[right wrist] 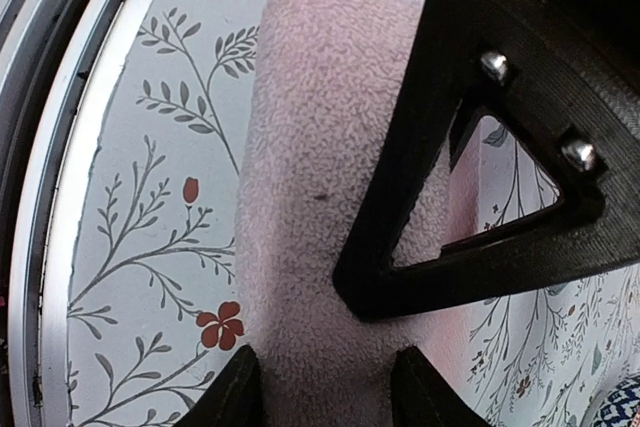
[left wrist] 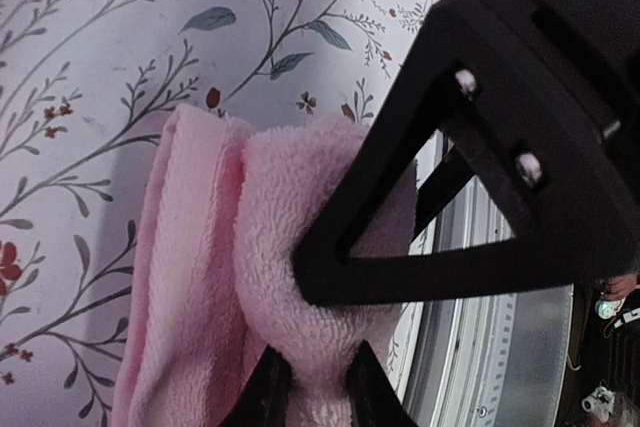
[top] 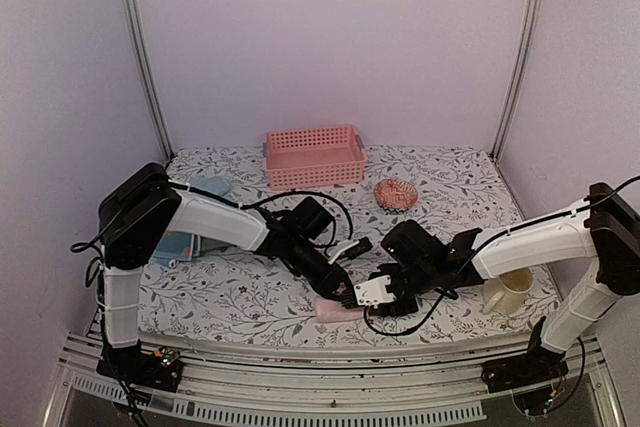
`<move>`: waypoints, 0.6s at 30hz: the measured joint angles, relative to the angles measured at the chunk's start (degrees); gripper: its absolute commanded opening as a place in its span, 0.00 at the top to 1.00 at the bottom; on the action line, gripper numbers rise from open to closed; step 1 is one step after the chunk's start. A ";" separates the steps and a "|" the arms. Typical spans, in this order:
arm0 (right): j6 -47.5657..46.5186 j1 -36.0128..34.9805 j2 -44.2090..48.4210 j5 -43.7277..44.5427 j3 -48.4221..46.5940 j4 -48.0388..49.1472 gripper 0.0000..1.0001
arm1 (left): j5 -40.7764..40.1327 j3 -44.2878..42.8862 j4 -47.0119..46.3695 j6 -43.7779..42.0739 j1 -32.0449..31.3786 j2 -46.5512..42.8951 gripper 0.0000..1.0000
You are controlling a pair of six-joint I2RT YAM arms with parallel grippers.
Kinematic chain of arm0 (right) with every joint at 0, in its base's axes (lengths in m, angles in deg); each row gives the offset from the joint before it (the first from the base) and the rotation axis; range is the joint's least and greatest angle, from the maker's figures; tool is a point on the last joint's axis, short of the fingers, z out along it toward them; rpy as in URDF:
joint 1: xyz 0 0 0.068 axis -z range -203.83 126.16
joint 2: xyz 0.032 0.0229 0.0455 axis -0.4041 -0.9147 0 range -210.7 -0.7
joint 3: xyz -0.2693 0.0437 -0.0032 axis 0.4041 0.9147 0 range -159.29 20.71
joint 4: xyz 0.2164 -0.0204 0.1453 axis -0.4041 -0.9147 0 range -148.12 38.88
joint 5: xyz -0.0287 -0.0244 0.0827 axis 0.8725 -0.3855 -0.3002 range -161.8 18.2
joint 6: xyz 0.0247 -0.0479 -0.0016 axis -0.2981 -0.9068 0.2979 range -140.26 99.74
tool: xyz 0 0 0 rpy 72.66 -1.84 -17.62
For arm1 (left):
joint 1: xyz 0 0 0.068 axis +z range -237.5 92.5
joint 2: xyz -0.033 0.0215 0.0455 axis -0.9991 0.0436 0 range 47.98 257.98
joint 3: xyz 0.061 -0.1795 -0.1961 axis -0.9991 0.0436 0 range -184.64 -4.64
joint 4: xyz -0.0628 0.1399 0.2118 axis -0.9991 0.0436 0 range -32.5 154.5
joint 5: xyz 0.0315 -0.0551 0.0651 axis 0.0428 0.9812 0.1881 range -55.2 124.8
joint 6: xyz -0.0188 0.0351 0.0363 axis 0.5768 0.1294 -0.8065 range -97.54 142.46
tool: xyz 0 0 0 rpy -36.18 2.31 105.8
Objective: Roll the towels
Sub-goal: Roll the towel at the center of the board.
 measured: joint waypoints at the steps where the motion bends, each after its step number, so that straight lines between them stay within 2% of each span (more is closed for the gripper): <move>1: -0.22 -0.02 -0.42 0.07 0.00 0.37 0.64 | 0.07 0.00 0.15 -0.04 0.15 0.02 0.76; 5: -0.68 0.00 -1.73 -0.17 -0.48 1.09 0.73 | -1.40 0.42 0.90 -1.11 0.37 -0.70 0.58; 10: -0.31 0.11 -4.24 -3.17 -3.78 -0.79 0.76 | -6.97 5.79 2.62 -1.73 0.68 -8.09 0.55; 18: 1.38 4.46 -12.28 -15.50 -14.71 -11.63 0.78 | -19.19 22.43 -0.70 -0.28 0.28 -30.38 0.52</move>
